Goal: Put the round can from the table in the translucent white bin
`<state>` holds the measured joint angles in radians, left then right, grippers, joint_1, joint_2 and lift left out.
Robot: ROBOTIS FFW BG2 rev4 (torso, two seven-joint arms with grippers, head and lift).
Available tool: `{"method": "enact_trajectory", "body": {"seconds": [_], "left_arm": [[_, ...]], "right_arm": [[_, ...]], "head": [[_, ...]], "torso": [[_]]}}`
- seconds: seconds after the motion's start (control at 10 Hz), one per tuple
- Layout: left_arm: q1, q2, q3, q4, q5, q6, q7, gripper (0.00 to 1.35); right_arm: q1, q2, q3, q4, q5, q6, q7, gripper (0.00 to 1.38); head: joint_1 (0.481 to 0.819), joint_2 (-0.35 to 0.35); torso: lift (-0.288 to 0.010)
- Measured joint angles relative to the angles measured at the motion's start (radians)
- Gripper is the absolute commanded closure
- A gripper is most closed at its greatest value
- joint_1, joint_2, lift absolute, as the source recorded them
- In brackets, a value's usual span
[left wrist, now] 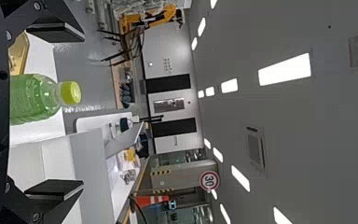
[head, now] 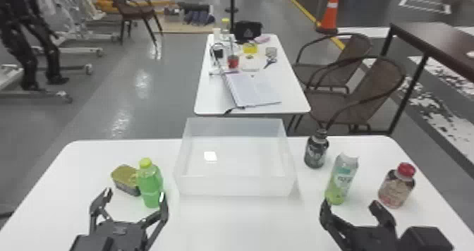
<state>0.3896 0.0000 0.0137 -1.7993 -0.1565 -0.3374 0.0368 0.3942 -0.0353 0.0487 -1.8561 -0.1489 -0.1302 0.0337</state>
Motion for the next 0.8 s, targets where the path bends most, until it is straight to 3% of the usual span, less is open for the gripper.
{"method": "enact_trajectory", "body": {"seconds": [0.8], "left_arm": [[0.002,0.0,-0.001,0.0,0.003,0.0,0.0,0.19]], "right_arm": [[0.008,0.0,0.0,-0.008,-0.003,0.001,0.0,0.16]], "head": [[0.549,0.0]], "torso": [[-0.1]]}}
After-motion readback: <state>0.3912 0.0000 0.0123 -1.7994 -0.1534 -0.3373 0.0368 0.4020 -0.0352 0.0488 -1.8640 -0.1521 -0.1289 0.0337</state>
